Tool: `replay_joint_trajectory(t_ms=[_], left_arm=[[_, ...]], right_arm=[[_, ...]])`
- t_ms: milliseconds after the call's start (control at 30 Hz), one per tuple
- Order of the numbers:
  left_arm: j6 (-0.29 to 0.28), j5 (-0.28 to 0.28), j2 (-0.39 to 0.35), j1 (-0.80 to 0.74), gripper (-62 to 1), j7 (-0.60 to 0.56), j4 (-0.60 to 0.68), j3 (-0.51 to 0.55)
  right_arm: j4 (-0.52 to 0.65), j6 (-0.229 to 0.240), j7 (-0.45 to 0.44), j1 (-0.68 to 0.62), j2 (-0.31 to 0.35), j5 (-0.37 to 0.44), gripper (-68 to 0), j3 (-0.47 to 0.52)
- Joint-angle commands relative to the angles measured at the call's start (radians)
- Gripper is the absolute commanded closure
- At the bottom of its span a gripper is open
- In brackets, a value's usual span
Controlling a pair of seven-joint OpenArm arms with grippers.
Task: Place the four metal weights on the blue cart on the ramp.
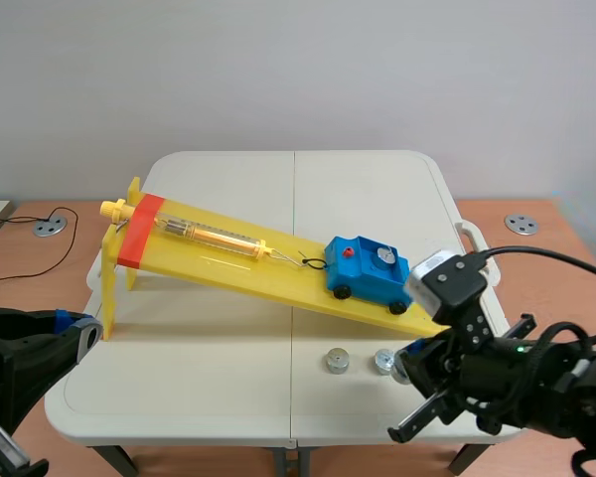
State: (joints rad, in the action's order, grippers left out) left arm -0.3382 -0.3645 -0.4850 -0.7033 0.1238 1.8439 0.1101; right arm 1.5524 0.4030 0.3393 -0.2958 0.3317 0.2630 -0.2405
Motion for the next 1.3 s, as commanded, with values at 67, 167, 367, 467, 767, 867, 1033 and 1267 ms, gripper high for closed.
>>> replay_joint_trajectory(t_ms=[67,167,367,467,767,867,1033,1267], left_arm=[[-0.028,-0.059,0.008,0.009,-2.7,-0.104,0.081,0.008],[-0.028,-0.059,0.008,0.009,-2.7,-0.104,0.081,0.008],[-0.028,-0.059,0.008,0.009,-2.7,-0.104,0.081,0.008],[-0.028,-0.059,0.008,0.009,-2.7,-0.105,0.081,0.008],[-0.032,-0.059,0.008,0.025,-2.7,-0.104,0.081,0.008],[-0.032,-0.059,0.008,0.025,-2.7,-0.104,0.081,0.008],[-0.032,-0.059,0.008,0.025,-2.7,-0.103,0.081,0.008],[-0.032,-0.059,0.008,0.025,-2.7,-0.103,0.081,0.008]], right_arm=[[0.203,0.008,-0.035,-0.028,0.045,0.192,-0.6,0.133],[0.267,0.017,-0.012,-0.061,0.045,0.315,-0.6,0.216],[0.319,0.017,0.014,-0.057,0.005,0.504,-0.6,0.376],[0.316,0.016,0.015,-0.013,-0.040,0.507,-0.6,0.403],[0.243,0.015,0.033,0.128,-0.153,0.481,-0.6,0.356],[0.199,0.013,0.033,0.163,-0.172,0.473,-0.6,0.342],[0.116,0.012,0.029,0.230,-0.202,0.462,-0.6,0.328],[0.003,0.013,0.029,0.323,-0.235,0.443,-0.6,0.324]])
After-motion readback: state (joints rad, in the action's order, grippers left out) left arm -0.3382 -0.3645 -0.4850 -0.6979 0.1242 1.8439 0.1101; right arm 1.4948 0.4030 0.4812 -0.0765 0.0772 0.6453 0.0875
